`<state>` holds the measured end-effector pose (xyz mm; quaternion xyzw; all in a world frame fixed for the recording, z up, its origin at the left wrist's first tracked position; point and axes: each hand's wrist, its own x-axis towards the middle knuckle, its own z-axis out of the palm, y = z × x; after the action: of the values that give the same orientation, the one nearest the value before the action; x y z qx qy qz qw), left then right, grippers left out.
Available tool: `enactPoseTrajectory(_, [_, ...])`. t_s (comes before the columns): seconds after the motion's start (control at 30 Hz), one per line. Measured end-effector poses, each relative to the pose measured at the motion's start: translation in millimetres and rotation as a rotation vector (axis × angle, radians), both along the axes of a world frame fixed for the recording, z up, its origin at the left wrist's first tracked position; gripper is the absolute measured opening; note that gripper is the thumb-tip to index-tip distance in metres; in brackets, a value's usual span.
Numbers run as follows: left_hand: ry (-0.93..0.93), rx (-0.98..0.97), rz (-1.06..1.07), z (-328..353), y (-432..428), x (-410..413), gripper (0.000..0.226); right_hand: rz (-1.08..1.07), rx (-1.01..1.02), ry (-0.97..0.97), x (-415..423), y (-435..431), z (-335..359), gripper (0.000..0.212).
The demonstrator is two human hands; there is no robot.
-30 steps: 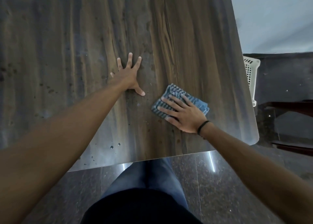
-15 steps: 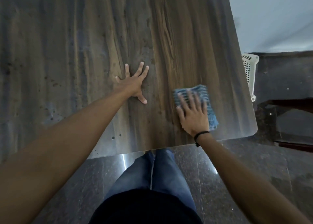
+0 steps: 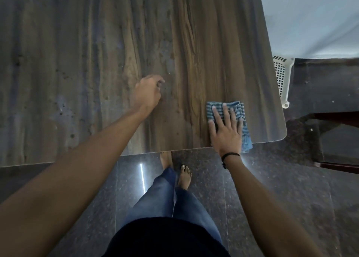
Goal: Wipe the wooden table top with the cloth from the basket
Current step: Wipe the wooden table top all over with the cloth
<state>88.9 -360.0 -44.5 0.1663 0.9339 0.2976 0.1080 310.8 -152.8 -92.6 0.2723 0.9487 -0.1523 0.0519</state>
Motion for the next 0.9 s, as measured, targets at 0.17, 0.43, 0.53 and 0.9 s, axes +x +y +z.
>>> enactPoseTrajectory(0.17, [-0.017, -0.090, 0.055, 6, 0, 22, 0.017, 0.562, 0.045, 0.031, 9, -40, -5, 0.054])
enactPoseTrajectory(0.43, [-0.122, -0.256, 0.002, -2, -29, 17, 0.060, 0.201, 0.019, -0.001, -21, -60, -7, 0.056])
enactPoseTrajectory(0.53, [-0.292, -0.445, -0.190, -9, -39, 6, 0.118, 0.386, 0.004, -0.001, -19, -40, -5, 0.056])
enactPoseTrajectory(0.9, [-0.448, -0.634, -0.357, -4, -57, -12, 0.134, 0.604, 0.054, 0.020, -32, -42, -3, 0.054])
